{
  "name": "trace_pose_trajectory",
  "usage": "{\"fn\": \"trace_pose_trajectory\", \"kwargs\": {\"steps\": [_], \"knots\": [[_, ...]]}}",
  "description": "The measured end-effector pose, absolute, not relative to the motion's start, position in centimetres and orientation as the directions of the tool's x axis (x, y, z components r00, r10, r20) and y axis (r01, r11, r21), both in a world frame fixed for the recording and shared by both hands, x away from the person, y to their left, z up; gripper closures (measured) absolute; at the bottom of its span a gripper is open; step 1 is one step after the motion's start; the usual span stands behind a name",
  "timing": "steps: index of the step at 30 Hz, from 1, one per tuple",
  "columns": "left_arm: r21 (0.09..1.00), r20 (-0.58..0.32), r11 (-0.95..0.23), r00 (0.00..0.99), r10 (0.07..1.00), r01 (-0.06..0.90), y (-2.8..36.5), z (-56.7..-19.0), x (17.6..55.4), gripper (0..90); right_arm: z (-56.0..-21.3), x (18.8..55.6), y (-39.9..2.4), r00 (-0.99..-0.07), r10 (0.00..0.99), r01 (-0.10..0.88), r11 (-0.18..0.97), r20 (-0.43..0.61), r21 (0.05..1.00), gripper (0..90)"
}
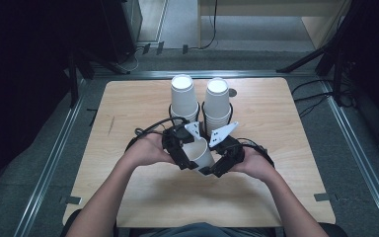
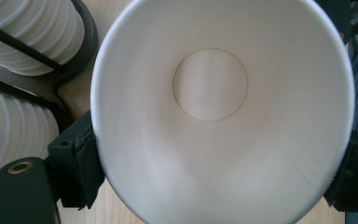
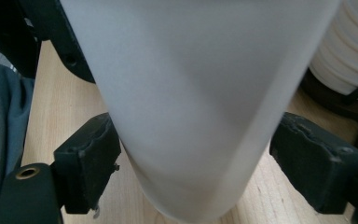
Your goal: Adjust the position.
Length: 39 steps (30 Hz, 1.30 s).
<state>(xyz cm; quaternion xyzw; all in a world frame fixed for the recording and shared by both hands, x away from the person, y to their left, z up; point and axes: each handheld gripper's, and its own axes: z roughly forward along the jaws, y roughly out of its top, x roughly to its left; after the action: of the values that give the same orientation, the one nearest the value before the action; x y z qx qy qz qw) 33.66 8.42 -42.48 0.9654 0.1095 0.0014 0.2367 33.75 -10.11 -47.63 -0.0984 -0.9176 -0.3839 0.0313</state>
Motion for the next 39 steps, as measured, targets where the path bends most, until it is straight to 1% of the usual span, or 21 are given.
{"fn": "trace_pose_trajectory", "kwargs": {"steps": [2,5,13,14,16,21,33,37,39], "knots": [[0.451,-0.056,-0.865,0.974,0.22,0.222,8.4,-42.6,33.7,11.6,-47.7,33.7,-10.0,-0.98,0.143,0.198,0.687,0.137,0.699,21.6],[0.449,-0.067,-0.864,0.973,0.22,0.226,8.6,-42.5,33.8,11.3,-47.7,33.6,-9.9,-0.982,0.139,0.19,0.689,0.129,0.699,22.5],[0.494,-0.068,-0.839,0.972,0.226,0.229,9.1,-42.5,33.8,8.2,-47.3,33.6,-9.9,-0.982,0.145,0.189,0.677,0.123,0.711,22.6],[0.501,-0.079,-0.832,0.97,0.229,0.237,9.1,-42.5,33.9,6.9,-47.3,33.6,-9.9,-0.981,0.147,0.192,0.676,0.126,0.712,22.5],[0.524,-0.08,-0.816,0.968,0.237,0.243,9.3,-42.3,33.9,0.2,-47.2,33.7,-10.0,-0.981,0.151,0.191,0.673,0.12,0.714,22.5],[0.572,-0.075,-0.787,0.97,0.233,0.233,10.0,-41.9,33.9,0.0,-47.0,33.9,-10.5,-0.979,0.165,0.198,0.664,0.117,0.721,22.2],[0.659,-0.156,-0.679,0.942,0.297,0.324,12.3,-42.5,34.1,0.0,-46.4,34.1,-11.6,-0.975,0.191,0.214,0.634,0.117,0.743,22.0],[0.675,-0.148,-0.661,0.938,0.315,0.328,12.8,-42.9,34.0,0.0,-46.3,34.1,-11.8,-0.974,0.191,0.217,0.63,0.122,0.746,22.0],[0.694,-0.158,-0.639,0.936,0.315,0.333,13.0,-43.1,33.9,0.0,-46.3,34.1,-11.9,-0.973,0.194,0.22,0.628,0.124,0.746,22.0]]}}
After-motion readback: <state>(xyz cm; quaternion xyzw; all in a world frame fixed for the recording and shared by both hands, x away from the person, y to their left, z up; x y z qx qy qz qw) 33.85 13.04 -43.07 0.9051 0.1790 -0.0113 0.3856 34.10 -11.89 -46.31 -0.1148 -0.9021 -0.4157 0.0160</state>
